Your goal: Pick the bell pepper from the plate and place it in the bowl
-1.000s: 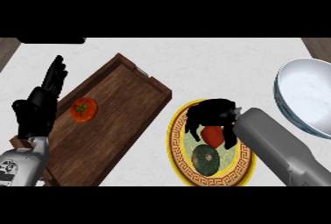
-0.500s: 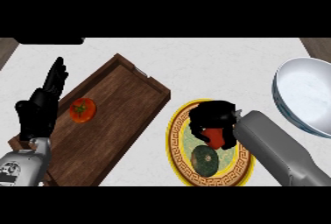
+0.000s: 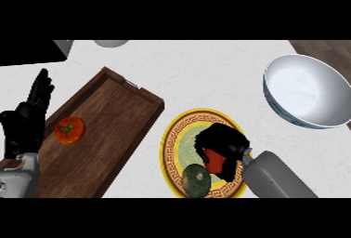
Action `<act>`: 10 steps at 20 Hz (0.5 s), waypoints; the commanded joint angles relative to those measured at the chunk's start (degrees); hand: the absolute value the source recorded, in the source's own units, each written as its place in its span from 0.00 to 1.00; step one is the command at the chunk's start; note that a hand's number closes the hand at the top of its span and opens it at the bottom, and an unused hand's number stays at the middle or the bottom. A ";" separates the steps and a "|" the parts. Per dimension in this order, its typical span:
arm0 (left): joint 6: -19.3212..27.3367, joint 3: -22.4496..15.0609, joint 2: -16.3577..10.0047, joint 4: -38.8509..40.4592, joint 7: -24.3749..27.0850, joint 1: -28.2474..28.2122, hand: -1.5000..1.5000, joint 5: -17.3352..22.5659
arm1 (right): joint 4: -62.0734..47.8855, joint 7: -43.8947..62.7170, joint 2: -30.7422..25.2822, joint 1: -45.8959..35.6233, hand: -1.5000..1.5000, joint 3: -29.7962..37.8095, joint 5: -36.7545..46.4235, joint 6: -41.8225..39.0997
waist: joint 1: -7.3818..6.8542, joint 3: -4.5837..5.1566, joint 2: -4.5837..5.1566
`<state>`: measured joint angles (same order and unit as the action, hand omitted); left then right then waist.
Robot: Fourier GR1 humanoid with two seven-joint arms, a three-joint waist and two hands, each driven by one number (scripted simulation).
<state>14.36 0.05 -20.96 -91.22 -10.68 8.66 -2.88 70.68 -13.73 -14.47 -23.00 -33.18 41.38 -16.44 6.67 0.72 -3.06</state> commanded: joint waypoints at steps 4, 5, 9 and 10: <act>0.78 0.18 0.51 -1.49 0.19 -2.53 0.50 -0.17 | 20.82 13.15 6.69 14.92 1.00 3.70 -4.87 7.71 | 1.38 -0.54 0.29; 1.15 0.56 0.21 -0.32 1.17 -2.63 0.50 -0.82 | 24.50 15.20 7.59 15.63 1.00 4.21 -5.36 8.18 | 1.75 -0.46 0.46; 0.21 0.92 0.33 -1.46 2.30 -4.41 0.50 0.43 | 39.05 23.45 5.91 23.63 1.00 6.57 -3.48 12.13 | 0.40 -0.47 0.95; 0.59 0.14 0.53 -2.48 0.40 -2.82 0.50 -0.20 | 43.80 26.57 5.48 23.49 1.00 7.55 -3.58 10.81 | 0.02 -0.52 1.10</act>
<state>14.89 0.52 -20.68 -92.68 -9.84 5.67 -2.95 101.28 4.82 -8.51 -4.43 -27.90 37.43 -6.99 7.46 0.26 -2.43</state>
